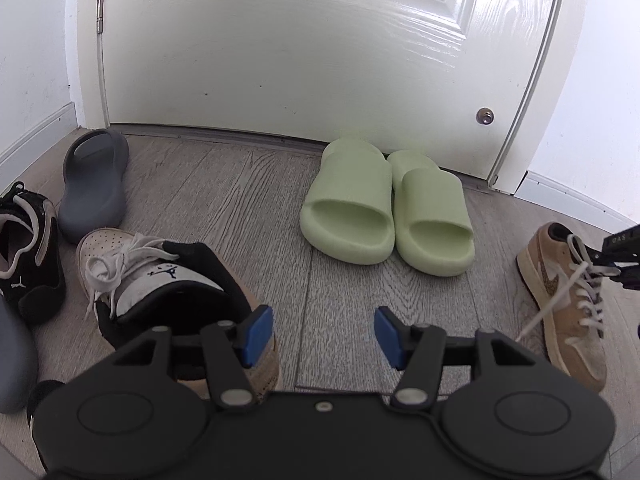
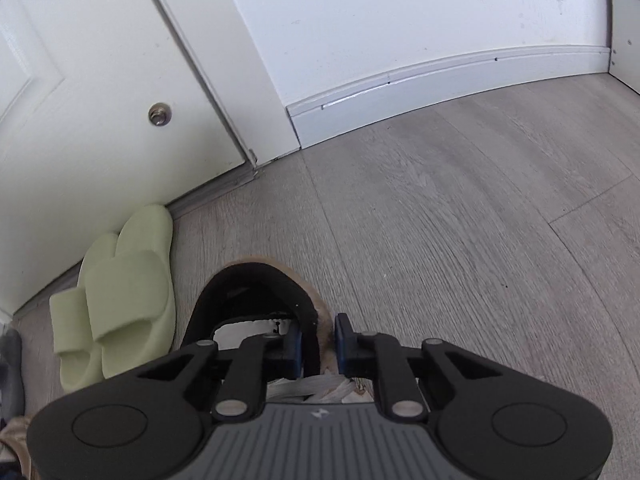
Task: Organize scattered shoes
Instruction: 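Grasp the tan sneaker with white laces by its collar with the right tool, then carry the tan sneaker beside the slides with the right tool and release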
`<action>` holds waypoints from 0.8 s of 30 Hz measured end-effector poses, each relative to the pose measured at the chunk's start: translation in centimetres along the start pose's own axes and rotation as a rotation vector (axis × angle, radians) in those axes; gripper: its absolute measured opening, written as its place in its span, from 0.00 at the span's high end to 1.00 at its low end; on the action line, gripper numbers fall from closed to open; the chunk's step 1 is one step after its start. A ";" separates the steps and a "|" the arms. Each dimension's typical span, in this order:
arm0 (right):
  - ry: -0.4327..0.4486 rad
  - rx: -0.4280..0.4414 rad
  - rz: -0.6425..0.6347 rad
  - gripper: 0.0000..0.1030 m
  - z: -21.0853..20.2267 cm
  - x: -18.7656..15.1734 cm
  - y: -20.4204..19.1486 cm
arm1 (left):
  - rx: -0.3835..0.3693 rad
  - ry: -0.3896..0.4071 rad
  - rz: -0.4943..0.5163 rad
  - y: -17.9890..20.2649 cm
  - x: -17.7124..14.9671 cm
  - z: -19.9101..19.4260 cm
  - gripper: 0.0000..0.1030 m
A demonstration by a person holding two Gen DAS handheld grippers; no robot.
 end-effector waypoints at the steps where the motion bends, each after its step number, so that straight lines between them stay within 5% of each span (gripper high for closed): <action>1: 0.010 -0.005 -0.006 0.82 0.6 0.6 -0.3 | -0.002 0.002 -0.001 0.0 0.0 0.0 0.44; 14: 0.131 -0.036 0.134 0.82 9.1 9.6 -4.4 | -0.017 0.009 -0.066 -1.5 0.7 0.4 0.44; 18: 0.160 -0.065 0.121 0.82 10.4 11.2 -4.7 | -0.015 0.010 -0.080 -2.0 0.8 0.4 0.44; 24: 0.146 0.025 -0.011 0.74 10.1 10.9 -4.9 | -0.015 0.022 -0.096 -2.3 1.0 0.0 0.44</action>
Point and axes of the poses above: each gripper's, at about its wrist camera, not at the fingertips, and z roughly the way its jaws point, y to its right, x to its top, the point moved 9 cm from there along z, roughly the way its jaws point, and after that the axes turned 6 degrees about z, right-handed, at the moved point
